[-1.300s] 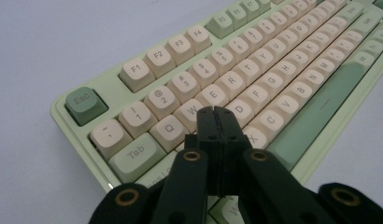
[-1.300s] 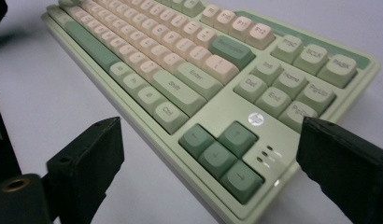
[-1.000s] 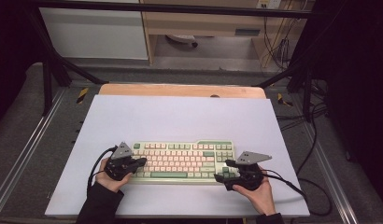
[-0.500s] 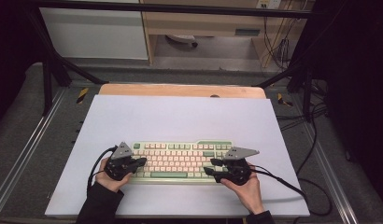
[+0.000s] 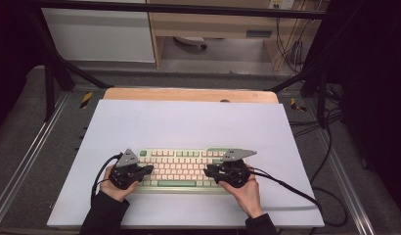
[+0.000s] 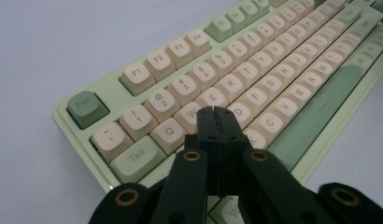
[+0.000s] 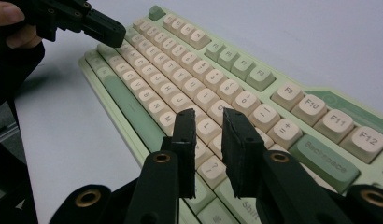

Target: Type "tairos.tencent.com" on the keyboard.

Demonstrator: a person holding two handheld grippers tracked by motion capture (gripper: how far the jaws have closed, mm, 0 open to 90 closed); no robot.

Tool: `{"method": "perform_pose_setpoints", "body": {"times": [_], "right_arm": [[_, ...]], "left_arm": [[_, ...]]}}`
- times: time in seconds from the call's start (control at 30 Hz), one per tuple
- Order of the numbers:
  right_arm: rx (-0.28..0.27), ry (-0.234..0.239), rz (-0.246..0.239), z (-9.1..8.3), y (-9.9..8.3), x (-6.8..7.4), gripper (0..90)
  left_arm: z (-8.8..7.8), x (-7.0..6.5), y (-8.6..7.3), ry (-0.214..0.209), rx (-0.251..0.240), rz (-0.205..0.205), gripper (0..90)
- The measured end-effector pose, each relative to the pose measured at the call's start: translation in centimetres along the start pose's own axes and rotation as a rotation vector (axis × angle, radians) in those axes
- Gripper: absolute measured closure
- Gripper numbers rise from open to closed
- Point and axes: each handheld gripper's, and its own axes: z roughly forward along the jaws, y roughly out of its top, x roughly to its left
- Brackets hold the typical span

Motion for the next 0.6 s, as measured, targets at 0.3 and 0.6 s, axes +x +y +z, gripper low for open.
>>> {"method": "perform_pose_setpoints", "body": {"times": [0.3, 0.6], "right_arm": [[0.003, -0.002, -0.005, 1.7, 1.0, 0.4, 84.2], [0.013, 0.006, 0.012, 3.1, 1.7, 0.6, 89.9]], "left_arm": [[0.0, 0.0, 0.0, 0.000, -0.001, 0.001, 89.8], [-0.1, 0.0, 0.0, -0.001, -0.003, 0.002, 89.9]]}}
